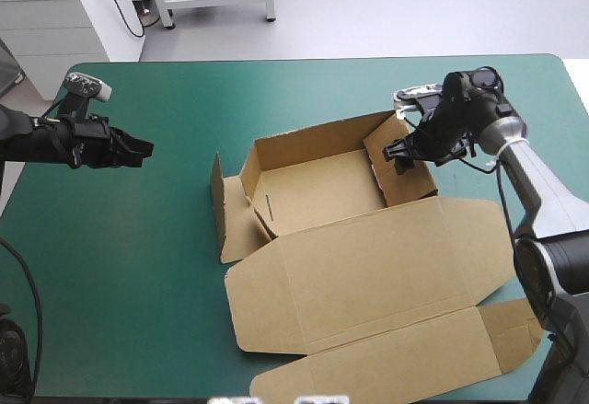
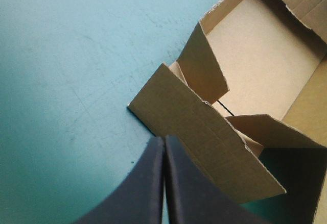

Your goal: Fold the box

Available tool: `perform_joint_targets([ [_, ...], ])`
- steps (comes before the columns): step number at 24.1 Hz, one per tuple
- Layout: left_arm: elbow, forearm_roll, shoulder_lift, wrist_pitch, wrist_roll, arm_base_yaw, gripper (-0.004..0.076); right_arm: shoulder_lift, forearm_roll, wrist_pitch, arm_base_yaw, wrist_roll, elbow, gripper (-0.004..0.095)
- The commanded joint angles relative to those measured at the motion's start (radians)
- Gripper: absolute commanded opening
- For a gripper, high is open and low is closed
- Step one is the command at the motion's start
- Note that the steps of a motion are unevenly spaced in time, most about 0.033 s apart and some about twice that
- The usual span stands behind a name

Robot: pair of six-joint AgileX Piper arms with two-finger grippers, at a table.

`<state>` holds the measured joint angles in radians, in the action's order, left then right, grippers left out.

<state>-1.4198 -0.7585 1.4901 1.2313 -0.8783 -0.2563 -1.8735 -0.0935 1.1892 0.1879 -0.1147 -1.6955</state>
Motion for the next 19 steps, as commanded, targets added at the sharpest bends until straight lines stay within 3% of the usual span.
perform_joint_targets([
  [1, -0.022, -0.045, -0.038, -0.003, 0.039, -0.001, -0.0008, 0.027, 0.035, -0.001, 0.013, 0.029, -0.025, 0.0700],
  [8, -0.022, -0.033, -0.038, -0.005, 0.044, -0.001, -0.0008, -0.004, 0.001, 0.023, 0.013, 0.025, -0.025, 0.0692],
  [10, -0.022, -0.033, -0.038, -0.006, 0.044, -0.001, -0.0008, -0.022, 0.001, 0.051, 0.013, 0.019, -0.025, 0.0627],
  [13, -0.022, -0.033, -0.038, -0.006, 0.044, -0.001, -0.0008, -0.024, 0.001, 0.056, 0.013, 0.019, -0.025, 0.0458],
  [15, -0.022, -0.027, -0.038, -0.006, 0.044, -0.001, -0.0008, -0.013, 0.001, 0.056, 0.013, -0.018, -0.026, 0.0090],
  [16, -0.022, -0.027, -0.038, -0.006, 0.044, -0.001, -0.0008, -0.006, 0.001, 0.056, 0.013, -0.032, -0.026, -0.0017],
  [19, -0.022, -0.023, -0.036, -0.006, 0.044, -0.001, -0.0008, 0.034, 0.001, 0.056, 0.013, -0.052, -0.026, -0.0011],
])
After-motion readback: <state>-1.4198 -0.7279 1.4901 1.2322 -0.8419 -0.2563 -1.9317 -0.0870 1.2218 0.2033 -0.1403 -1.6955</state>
